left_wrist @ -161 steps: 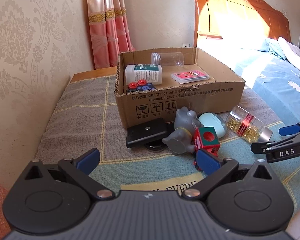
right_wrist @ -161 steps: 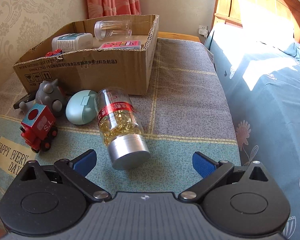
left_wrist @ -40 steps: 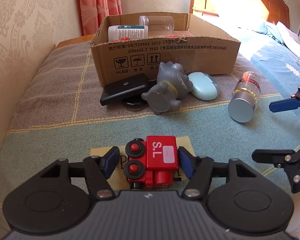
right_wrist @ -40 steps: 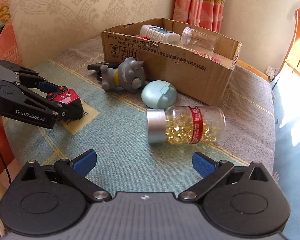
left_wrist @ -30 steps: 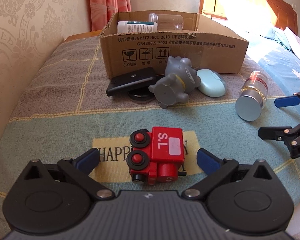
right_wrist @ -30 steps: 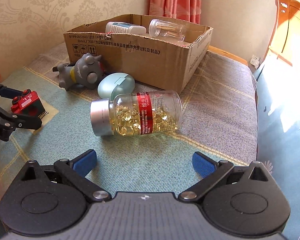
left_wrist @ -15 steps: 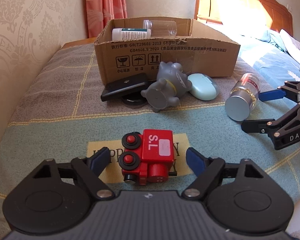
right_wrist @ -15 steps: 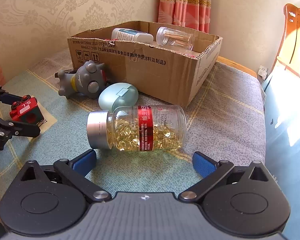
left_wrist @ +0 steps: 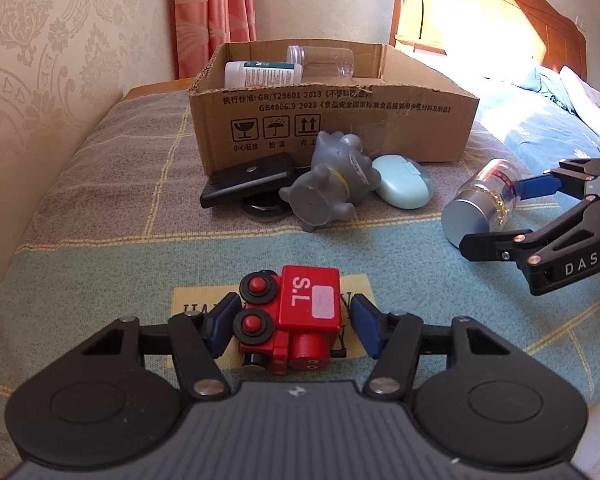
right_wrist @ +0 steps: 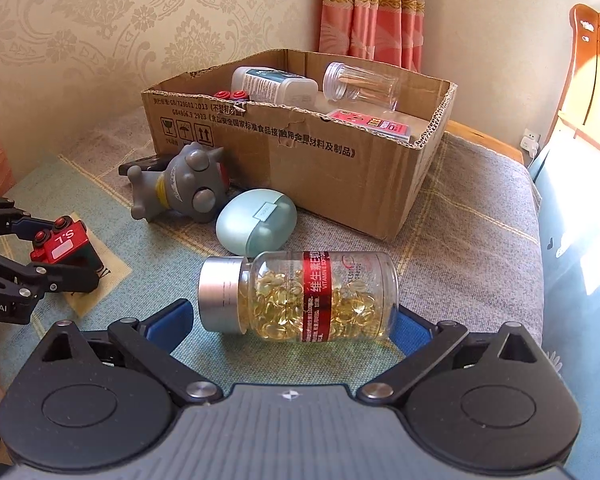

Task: Organize rigid objects
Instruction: 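Close the right gripper on the gold capsule bottle and lift it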

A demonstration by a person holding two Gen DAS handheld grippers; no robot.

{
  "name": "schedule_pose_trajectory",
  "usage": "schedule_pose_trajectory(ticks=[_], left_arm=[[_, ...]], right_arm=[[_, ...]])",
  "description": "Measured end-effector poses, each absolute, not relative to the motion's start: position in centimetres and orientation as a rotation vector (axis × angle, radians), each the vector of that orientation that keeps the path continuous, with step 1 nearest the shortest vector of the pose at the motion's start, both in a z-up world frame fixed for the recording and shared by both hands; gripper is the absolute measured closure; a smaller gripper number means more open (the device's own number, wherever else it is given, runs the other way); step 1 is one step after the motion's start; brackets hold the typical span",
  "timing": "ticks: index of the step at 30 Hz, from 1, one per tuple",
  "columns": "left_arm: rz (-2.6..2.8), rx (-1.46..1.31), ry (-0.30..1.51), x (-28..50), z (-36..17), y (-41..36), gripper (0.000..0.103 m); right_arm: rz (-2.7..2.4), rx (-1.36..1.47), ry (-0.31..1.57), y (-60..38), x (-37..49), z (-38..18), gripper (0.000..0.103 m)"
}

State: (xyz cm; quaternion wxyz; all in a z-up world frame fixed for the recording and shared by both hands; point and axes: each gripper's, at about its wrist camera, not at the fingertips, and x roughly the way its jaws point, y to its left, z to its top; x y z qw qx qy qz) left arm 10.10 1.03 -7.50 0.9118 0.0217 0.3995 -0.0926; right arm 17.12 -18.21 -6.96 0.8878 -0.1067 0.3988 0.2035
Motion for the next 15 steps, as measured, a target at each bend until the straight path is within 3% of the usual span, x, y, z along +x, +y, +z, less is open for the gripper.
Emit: schedule_pose_trajectory(ticks=[11, 15], left_arm=[[-0.188, 0.035, 0.835, 10.5, -7.3, 1.4, 0.054], [-0.205, 0.043, 0.839, 10.5, -7.3, 1.5, 0.054]], right_arm=[[0.316, -0.234, 0.868, -16.1, 18.3, -6.4, 0.0], [0.284, -0.251, 0.89, -15.7, 18.5, -6.2, 0.006]])
